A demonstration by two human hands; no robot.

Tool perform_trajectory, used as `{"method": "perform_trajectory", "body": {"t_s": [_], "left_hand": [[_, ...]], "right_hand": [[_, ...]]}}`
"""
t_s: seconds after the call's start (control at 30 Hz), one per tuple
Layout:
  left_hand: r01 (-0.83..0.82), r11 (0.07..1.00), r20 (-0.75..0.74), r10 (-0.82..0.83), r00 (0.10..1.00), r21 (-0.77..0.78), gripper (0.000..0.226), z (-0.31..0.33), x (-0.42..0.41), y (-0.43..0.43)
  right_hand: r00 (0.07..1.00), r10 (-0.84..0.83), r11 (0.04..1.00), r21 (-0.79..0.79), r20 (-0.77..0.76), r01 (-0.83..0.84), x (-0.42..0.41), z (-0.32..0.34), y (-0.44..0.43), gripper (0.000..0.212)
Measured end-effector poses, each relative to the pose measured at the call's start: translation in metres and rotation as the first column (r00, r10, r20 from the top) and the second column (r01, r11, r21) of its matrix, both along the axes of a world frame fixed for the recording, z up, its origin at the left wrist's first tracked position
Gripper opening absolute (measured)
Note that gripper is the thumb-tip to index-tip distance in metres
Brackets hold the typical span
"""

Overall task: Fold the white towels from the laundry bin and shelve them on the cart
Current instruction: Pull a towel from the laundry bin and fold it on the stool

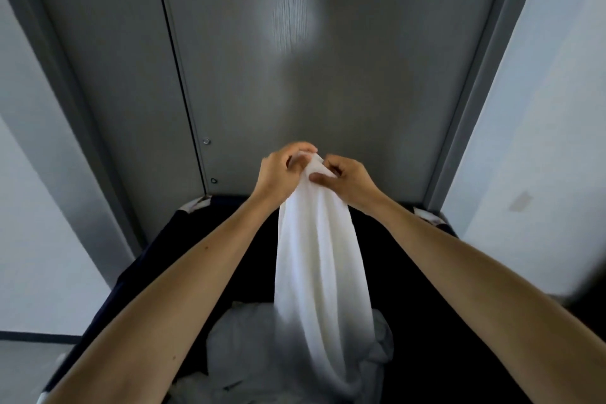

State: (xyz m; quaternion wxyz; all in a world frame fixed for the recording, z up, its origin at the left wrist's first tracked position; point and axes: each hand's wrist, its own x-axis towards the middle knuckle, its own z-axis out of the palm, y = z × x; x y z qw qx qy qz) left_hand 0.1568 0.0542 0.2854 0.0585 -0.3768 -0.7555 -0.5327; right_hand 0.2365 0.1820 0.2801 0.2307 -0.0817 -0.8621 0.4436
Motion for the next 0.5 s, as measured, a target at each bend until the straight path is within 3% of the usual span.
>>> {"method": "perform_trajectory", "body": {"t_s": [0.17, 0.33, 0.4, 0.5], "left_hand": [[0.019, 0.978, -0.067, -0.034, 0.997, -0.208, 0.028, -0.016, 0.000, -0.009], [0.052, 0.948, -0.242, -0.132, 0.961, -0.313, 0.013, -0.027, -0.005, -0.012], [0.039, 0.958, -0.277, -0.120, 0.953, -0.284, 0.006, -0.029, -0.005, -0.013], [-0.076, 0.997, -0.174, 0.071, 0.982, -0.024, 0.012, -0.017, 0.005, -0.010]], "right_hand": [[0.999, -0.051, 0.997, 0.059, -0.005, 0.051, 0.003, -0.011, 0.005, 0.033], [0.999, 0.011, 1.000, 0.024, 0.042, -0.012, 0.007, -0.022, 0.000, 0.014], [0.999, 0.013, 1.000, 0.021, 0.045, -0.014, 0.009, -0.025, -0.001, 0.012], [1.000, 0.023, 0.998, 0.061, 0.003, -0.023, 0.005, -0.021, -0.010, 0.029]]}}
